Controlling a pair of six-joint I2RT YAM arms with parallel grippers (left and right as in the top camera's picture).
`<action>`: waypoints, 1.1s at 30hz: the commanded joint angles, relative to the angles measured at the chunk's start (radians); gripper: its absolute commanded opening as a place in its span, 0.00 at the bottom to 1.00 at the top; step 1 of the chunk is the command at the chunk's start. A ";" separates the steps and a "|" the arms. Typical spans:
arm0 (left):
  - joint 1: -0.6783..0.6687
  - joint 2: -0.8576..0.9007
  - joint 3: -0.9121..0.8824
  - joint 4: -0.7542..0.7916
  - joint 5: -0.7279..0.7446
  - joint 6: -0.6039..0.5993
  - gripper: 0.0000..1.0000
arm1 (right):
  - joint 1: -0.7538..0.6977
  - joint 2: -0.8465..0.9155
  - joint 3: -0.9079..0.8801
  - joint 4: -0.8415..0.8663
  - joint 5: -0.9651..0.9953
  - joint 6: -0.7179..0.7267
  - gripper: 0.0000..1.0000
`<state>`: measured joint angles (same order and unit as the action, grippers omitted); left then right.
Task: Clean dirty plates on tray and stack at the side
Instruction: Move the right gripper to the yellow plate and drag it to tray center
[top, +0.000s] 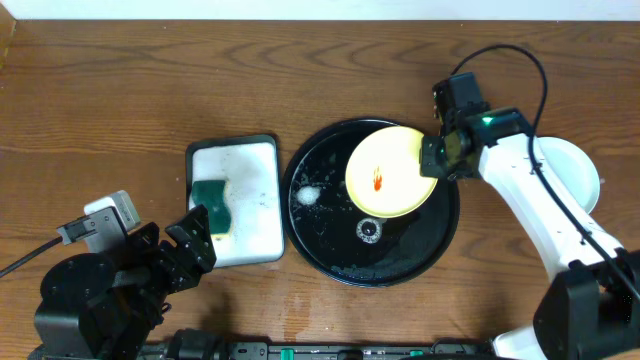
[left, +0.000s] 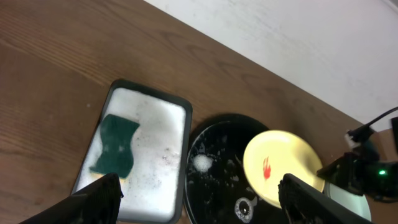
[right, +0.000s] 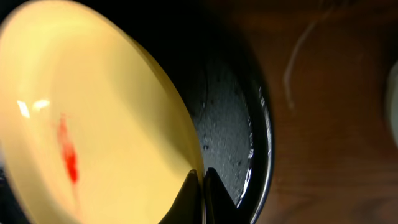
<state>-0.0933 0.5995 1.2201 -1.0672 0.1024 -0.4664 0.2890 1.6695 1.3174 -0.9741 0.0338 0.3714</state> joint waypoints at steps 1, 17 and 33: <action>0.003 -0.001 0.014 0.000 0.003 0.014 0.81 | 0.029 0.042 -0.088 0.032 -0.002 0.097 0.01; 0.003 -0.001 0.014 0.001 0.003 0.014 0.81 | 0.035 0.028 -0.245 0.169 -0.120 -0.226 0.24; 0.003 -0.001 0.014 -0.018 0.018 -0.002 0.82 | 0.029 0.022 -0.359 0.354 -0.093 -0.197 0.32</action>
<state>-0.0933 0.5995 1.2201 -1.0691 0.1028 -0.4671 0.3149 1.7096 1.0077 -0.6540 -0.0742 0.1673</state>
